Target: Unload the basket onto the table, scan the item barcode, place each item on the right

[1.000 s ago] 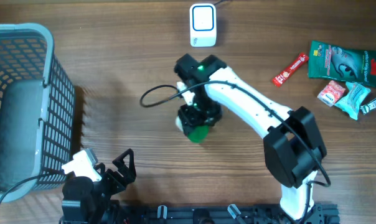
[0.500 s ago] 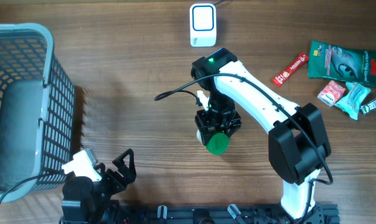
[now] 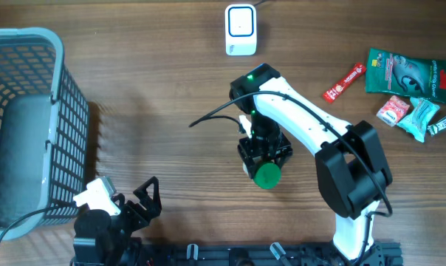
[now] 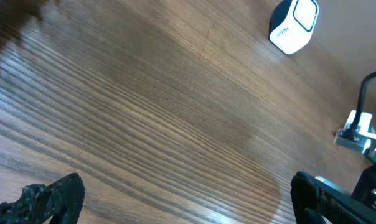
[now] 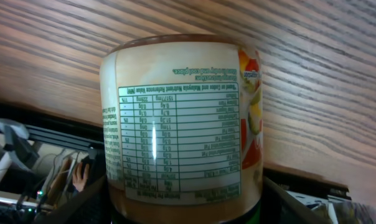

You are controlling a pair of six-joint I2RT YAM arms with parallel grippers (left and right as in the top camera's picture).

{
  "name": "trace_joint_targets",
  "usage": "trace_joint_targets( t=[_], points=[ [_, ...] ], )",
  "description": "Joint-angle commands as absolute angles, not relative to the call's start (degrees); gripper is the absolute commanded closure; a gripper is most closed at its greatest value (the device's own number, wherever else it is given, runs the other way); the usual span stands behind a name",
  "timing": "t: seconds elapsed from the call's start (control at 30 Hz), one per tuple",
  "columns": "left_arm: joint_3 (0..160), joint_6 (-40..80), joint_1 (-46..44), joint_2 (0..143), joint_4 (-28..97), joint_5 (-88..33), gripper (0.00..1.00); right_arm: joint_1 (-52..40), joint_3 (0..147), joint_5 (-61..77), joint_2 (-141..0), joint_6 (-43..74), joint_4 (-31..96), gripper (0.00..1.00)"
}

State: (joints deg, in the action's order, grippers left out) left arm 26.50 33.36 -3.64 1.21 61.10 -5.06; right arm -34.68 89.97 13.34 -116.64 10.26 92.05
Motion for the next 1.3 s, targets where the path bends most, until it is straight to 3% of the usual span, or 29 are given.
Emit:
trace_joint_targets(
  t=[0.0,0.13,0.23,0.37,0.57,0.63,0.77,0.97,1.13,1.2,1.27],
  points=[
    [26.24,33.47,-3.31,1.13,60.90,-5.34,0.00,-34.30,89.71,12.69,-118.78,8.86,92.36,0.33],
    [26.24,33.47,-3.31,1.13,60.90,-5.32,0.00,-33.10,89.76,12.99,-120.81,8.60,92.20,0.13],
    [26.24,33.47,-3.31,1.13,60.90,-5.34,0.00,-30.48,94.00,15.53,-120.81,8.58,92.36,0.11],
    [26.24,33.47,-3.31,1.13,60.93,-5.34,0.00,-26.70,104.97,18.26,-120.81,8.99,92.33,0.01],
    [26.24,33.47,-3.31,1.13,60.90,-5.32,0.00,-25.17,114.63,19.90,-120.51,9.41,92.18,0.00],
    [26.24,33.47,-3.31,1.13,60.90,-5.34,0.00,-25.28,114.67,19.20,-120.31,17.87,92.18,0.00],
    [26.24,33.47,-3.31,1.13,60.90,-5.32,0.00,-28.34,114.65,1.21,-120.27,50.24,90.43,0.00],
    [26.24,33.47,-3.31,1.13,60.90,-5.34,0.00,-30.59,115.24,-6.04,-109.80,54.06,92.16,0.01],
    [26.24,33.47,-3.31,1.13,60.90,-5.34,0.00,-30.59,113.06,-14.24,-87.05,53.67,92.16,0.00],
    [26.24,33.47,-3.31,1.13,60.90,-5.34,0.00,-30.59,104.09,-14.81,-81.03,65.10,92.16,0.00],
    [26.24,33.47,-3.31,1.13,60.90,-5.34,0.00,-30.59,87.74,-12.93,-78.74,84.75,89.82,0.00]
  ],
)
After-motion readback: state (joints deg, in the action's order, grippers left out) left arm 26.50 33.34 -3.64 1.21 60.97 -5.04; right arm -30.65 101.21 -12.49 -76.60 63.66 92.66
